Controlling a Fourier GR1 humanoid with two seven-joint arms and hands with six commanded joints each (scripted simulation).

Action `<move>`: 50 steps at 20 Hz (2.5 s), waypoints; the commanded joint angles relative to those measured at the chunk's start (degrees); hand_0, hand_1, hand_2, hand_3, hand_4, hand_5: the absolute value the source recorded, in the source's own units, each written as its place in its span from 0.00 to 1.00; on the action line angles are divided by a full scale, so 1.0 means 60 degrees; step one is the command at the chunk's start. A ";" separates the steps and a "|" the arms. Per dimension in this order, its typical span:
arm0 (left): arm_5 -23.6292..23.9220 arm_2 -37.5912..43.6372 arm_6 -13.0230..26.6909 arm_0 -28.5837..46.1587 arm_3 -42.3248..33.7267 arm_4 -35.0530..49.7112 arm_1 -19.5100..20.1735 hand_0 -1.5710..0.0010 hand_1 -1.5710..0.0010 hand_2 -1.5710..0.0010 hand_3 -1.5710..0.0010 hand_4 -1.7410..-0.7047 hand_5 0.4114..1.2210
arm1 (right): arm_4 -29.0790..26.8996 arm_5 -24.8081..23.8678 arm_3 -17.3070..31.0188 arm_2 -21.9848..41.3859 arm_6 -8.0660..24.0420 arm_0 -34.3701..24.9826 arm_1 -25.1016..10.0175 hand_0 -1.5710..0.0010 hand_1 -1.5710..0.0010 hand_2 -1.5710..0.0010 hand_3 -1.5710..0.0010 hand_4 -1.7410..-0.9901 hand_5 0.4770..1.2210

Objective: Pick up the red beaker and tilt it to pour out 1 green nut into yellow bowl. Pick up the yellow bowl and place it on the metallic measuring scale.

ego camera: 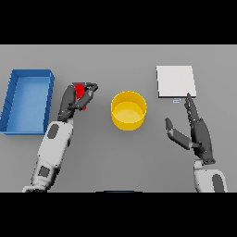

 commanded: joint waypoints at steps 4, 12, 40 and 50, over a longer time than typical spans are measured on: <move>0.0214 0.0006 -0.0051 -0.0054 -0.0160 0.0204 -0.0060 0.08 0.07 0.07 0.07 0.12 0.87 | 0.0116 0.0092 0.0081 0.0185 -0.0180 0.0087 0.0074 1.00 1.00 1.00 1.00 0.60 0.27; 0.0538 -0.0980 0.0585 -0.0125 -0.1821 -0.0216 0.0434 0.01 0.01 0.01 0.01 0.02 0.85 | 0.0437 -0.0078 0.0033 0.0271 -0.0301 0.0010 0.0052 1.00 1.00 1.00 1.00 0.66 0.26; -0.3500 -0.8523 0.1709 -0.5272 0.0322 -0.6799 0.2751 0.00 0.00 0.00 0.00 0.05 0.99 | 0.0615 -0.0326 0.0087 0.0326 0.0024 0.0018 0.0329 1.00 1.00 1.00 1.00 0.69 0.24; -0.4016 -1.0882 0.1161 -0.6620 0.1145 -0.8224 0.2652 0.00 0.00 0.00 0.00 0.01 1.00 | 0.0761 -0.0465 -0.0010 0.0310 -0.0197 0.0093 0.0279 1.00 1.00 1.00 1.00 0.75 0.21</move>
